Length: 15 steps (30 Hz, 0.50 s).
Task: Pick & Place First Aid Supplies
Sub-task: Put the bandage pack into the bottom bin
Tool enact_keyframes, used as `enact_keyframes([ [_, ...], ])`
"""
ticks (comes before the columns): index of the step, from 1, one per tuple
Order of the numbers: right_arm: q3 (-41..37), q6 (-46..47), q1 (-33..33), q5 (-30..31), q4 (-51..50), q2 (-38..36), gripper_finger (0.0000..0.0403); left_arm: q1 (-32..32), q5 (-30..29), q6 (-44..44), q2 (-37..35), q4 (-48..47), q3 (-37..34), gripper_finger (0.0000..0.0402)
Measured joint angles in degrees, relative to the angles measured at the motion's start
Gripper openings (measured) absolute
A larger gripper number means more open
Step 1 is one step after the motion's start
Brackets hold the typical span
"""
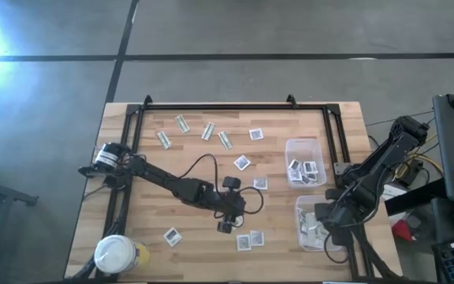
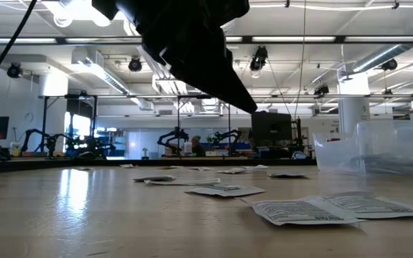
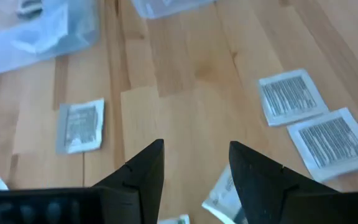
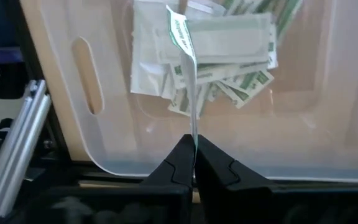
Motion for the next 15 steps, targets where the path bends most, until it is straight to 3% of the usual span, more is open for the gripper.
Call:
enact_keyframes([
  [7,-0.2,0.3,0.0,0.6,2.4,0.6,0.0008,-1.2,-6.5,-1.3,-0.1,-12.3,6.0,0.0174],
  [15,-0.8,0.3,0.0,0.7,2.6,1.2,0.0008,-2.5,-7.8,-3.3,-0.1,-19.4,10.2,0.0174],
])
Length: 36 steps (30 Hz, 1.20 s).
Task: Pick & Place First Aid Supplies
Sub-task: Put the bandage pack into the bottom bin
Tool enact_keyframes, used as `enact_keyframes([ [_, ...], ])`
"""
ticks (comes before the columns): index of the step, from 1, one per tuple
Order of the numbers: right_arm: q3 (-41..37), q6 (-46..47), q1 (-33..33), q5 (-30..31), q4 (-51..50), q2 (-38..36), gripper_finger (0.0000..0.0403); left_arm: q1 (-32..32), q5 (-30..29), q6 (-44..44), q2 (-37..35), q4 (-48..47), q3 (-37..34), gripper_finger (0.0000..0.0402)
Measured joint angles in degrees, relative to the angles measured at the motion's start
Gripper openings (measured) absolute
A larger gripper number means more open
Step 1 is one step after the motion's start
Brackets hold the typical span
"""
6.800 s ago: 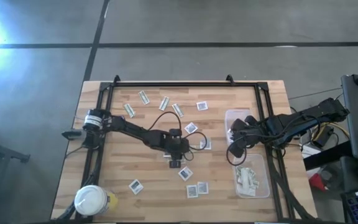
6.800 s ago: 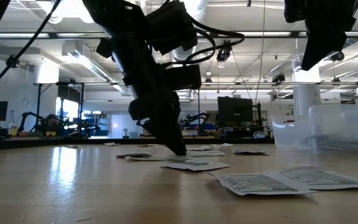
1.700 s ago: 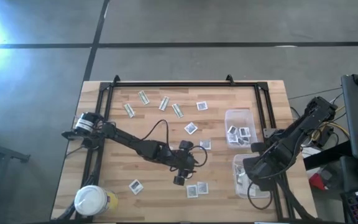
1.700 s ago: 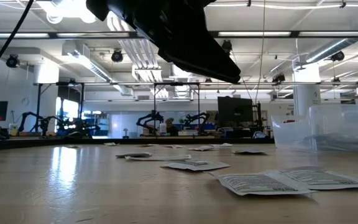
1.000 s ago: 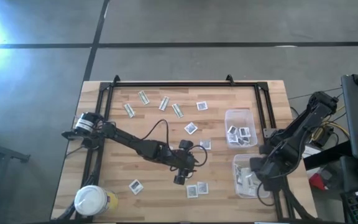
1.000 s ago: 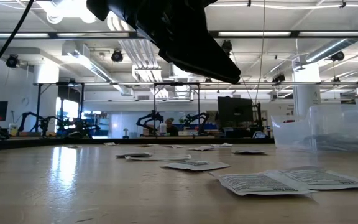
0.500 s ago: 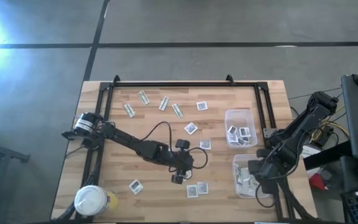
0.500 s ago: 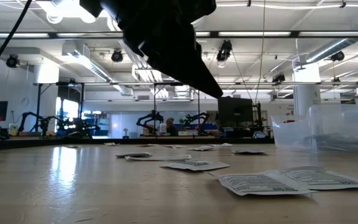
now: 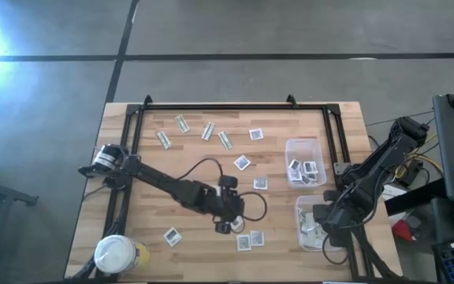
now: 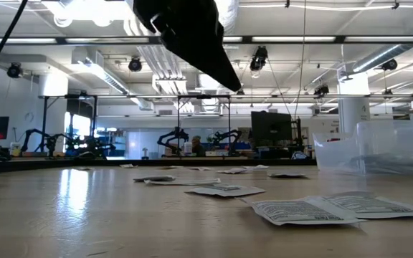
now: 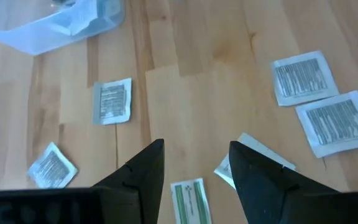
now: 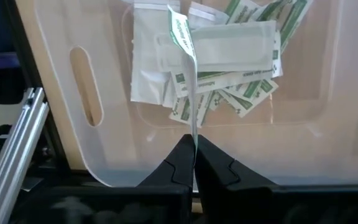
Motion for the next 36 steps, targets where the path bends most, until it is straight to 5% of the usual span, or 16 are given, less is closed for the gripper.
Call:
enact_keyframes([
  [36,-6.5,4.1,0.0,0.7,4.0,0.0,0.0009,-0.2,-2.6,-2.2,0.0,-3.9,-1.4,0.0174],
])
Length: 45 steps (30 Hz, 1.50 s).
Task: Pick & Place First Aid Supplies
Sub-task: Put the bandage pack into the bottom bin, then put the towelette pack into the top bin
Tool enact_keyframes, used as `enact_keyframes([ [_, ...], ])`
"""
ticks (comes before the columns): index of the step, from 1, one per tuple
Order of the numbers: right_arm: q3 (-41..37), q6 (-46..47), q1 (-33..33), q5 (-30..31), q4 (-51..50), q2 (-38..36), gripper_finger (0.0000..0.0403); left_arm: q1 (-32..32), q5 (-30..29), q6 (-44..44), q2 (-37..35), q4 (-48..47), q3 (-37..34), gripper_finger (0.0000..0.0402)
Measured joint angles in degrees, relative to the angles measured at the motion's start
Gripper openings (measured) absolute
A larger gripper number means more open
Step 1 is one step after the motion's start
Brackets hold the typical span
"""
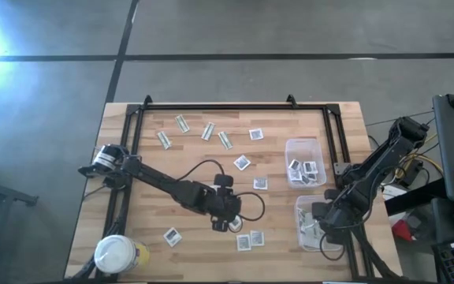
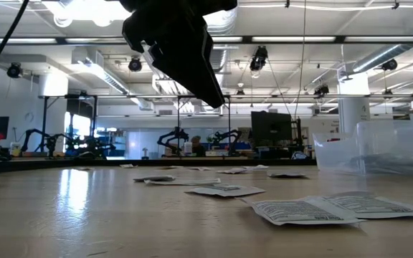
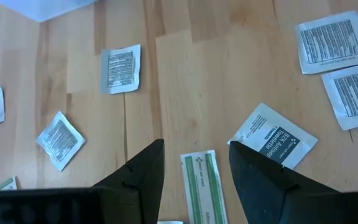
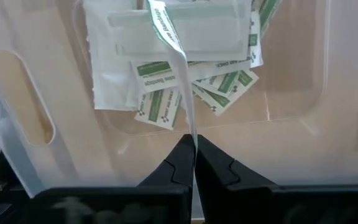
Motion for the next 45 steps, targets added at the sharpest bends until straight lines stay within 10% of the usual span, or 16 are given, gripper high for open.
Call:
enact_keyframes([
  [23,0.5,3.6,0.0,-6.7,-1.1,-1.1,0.0138,0.0,0.0,0.3,0.0,-0.3,0.1,0.0174],
  [45,3.5,4.3,0.0,0.1,-1.1,-8.7,0.0116,2.1,0.0,-1.3,0.1,-7.2,2.8,0.0174],
])
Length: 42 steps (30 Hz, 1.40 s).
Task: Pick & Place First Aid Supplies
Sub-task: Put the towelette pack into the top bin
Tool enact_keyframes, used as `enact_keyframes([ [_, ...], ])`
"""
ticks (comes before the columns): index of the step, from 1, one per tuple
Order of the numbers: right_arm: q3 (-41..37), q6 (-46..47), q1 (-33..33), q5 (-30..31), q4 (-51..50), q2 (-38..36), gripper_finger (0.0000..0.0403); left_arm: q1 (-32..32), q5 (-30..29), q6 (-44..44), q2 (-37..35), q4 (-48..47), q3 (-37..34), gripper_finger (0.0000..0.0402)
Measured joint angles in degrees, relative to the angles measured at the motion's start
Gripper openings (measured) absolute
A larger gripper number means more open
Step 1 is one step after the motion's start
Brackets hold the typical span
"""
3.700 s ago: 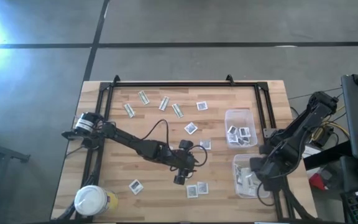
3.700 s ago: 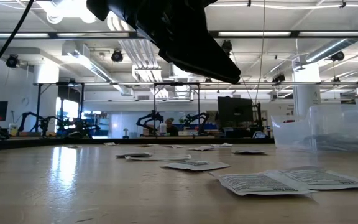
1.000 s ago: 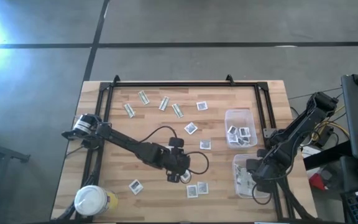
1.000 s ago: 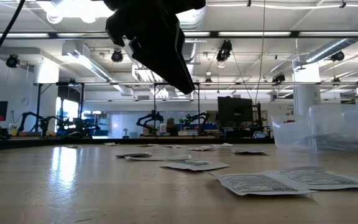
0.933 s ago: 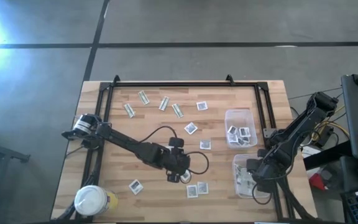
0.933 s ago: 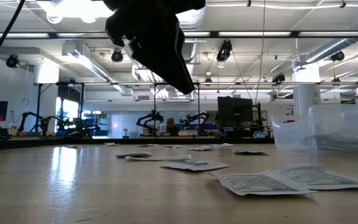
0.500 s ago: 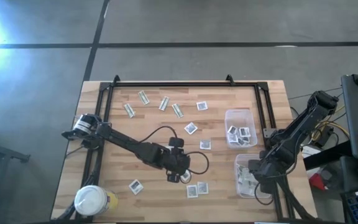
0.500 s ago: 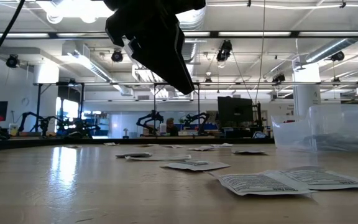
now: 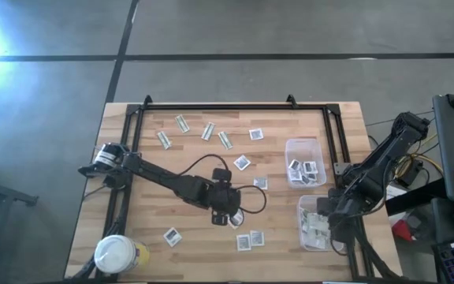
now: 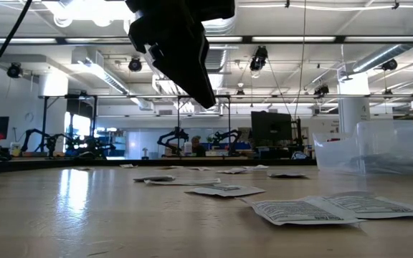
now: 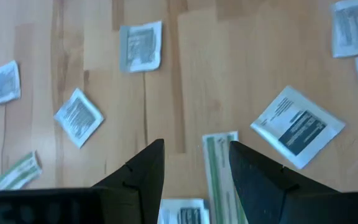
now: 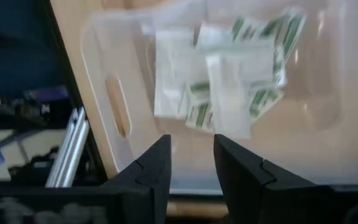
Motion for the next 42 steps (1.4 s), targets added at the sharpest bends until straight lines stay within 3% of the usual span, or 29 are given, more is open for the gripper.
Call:
enact_keyframes([
  [7,0.1,-2.0,0.0,10.5,1.4,-2.4,0.0112,-0.3,1.1,-3.3,0.0,-4.6,0.6,0.0174],
  [14,0.1,-8.3,0.0,18.9,9.1,-1.0,0.0119,-0.5,5.6,-4.4,0.0,-5.2,0.1,0.0174],
  [16,0.1,-12.1,-0.1,22.1,12.4,0.1,0.0121,-0.6,5.7,-4.0,0.0,-5.1,0.0,0.0174],
  [22,0.1,-30.0,-1.9,39.1,21.9,4.4,0.0114,-1.1,5.7,-3.1,0.0,-4.6,0.0,0.0174],
  [26,0.8,-34.1,-5.2,46.1,23.6,7.1,0.0108,-2.6,5.9,-2.4,0.0,-5.1,0.0,0.0174],
  [30,1.1,-37.2,-11.0,45.9,23.5,8.4,0.0109,-3.3,5.9,-1.5,0.0,-5.2,-0.1,0.0174],
  [42,1.1,-46.7,-34.5,28.9,23.5,8.7,0.013,-5.1,7.2,-3.7,-1.5,-7.5,-5.0,0.0174],
])
